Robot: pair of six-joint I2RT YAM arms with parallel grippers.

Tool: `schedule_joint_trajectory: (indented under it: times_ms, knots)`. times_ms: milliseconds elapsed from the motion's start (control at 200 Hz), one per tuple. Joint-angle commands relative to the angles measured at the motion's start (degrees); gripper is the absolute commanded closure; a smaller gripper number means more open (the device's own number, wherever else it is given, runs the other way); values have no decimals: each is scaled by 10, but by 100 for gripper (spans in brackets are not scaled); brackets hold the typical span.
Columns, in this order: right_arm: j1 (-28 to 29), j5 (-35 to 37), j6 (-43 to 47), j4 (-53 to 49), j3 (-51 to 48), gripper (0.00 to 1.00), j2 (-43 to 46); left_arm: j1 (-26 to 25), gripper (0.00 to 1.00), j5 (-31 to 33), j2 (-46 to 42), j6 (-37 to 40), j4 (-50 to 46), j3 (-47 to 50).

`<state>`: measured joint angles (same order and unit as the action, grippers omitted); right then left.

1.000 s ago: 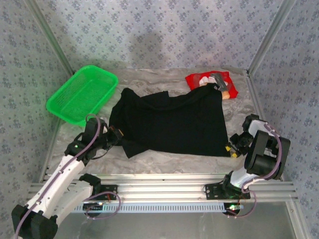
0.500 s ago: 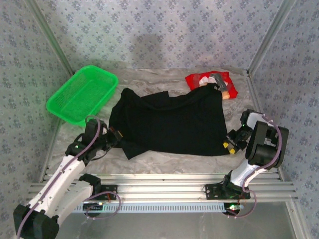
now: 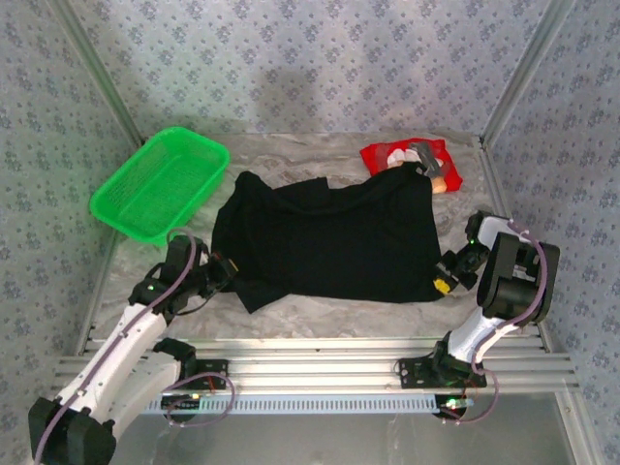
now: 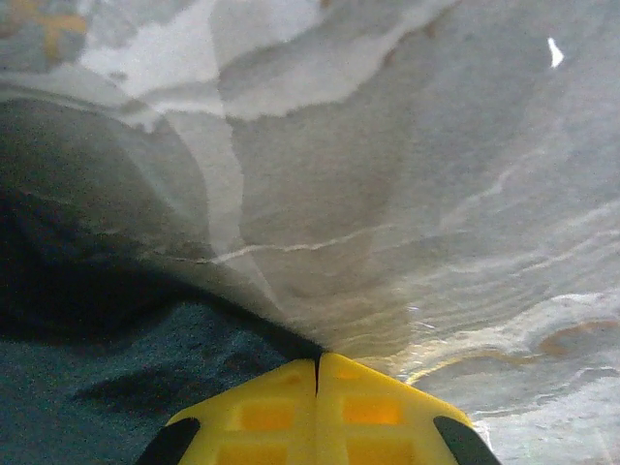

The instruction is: Fold and stack the t-shirts

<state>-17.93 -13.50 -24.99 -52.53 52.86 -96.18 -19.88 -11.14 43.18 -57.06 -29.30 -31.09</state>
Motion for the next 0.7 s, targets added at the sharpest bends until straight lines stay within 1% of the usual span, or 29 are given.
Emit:
schedule_joint_trajectory:
  times_ms: [0,160,290,320,385,410,465,540,595,695]
  knots:
    - [7,-57,13,22,8,100,-2,8,100,-11,-13,-5,9,9]
    - [-6,-61,25,4,8,100,21,17,100,-11,-20,-2,-1,7]
    - [-17,-42,32,-6,2,100,26,20,100,-16,-21,0,0,11]
    - [-19,-36,33,-8,-1,97,27,20,100,-18,-20,0,0,11]
    - [-21,-29,33,-9,-7,95,35,21,100,-19,-20,-1,1,14]
    - [-23,-24,31,-10,-9,92,39,21,100,-20,-20,-1,0,15]
    - [-25,-14,25,-16,-13,75,49,21,100,-21,-20,0,0,15]
    - [-26,4,23,-30,-17,63,63,22,100,-23,-19,1,0,15]
    - [-26,17,22,-43,-25,60,75,21,100,-24,-19,1,0,14]
    - [-26,27,21,-53,-36,58,93,21,100,-25,-19,1,3,16]
